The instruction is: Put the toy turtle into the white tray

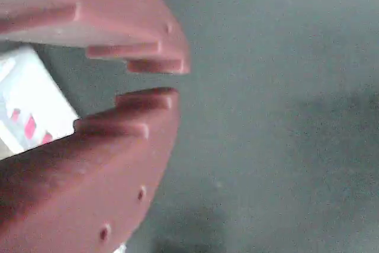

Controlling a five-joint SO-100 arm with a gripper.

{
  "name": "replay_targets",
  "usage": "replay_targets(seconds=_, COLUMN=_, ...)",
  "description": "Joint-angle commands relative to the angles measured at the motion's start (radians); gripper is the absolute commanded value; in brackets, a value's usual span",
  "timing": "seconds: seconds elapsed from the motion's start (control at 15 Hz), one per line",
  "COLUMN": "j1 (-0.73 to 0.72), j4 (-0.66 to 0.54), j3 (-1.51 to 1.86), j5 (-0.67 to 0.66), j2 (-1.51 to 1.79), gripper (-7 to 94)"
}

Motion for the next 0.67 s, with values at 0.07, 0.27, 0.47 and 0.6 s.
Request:
replay_targets(seconds=0.07, j1=-0.008, j4=0.054, j3=0.135, j5=0.002, j2=0.224, gripper=-1)
replay_targets(seconds=0.27, j1=0.021, j4=0.118, j3=0.225, j5=-0.009, j2=0.334, gripper=-1)
replay_targets(seconds=0.47, j1=0.029, j4=0.213, j3=0.249, j5=-0.008, j2=0.420, gripper=-1)
replay_targets(seconds=0.6, j1=0.031, j4=0.264, j3=0.253, j5=0.008, j2=0.474, gripper=-1)
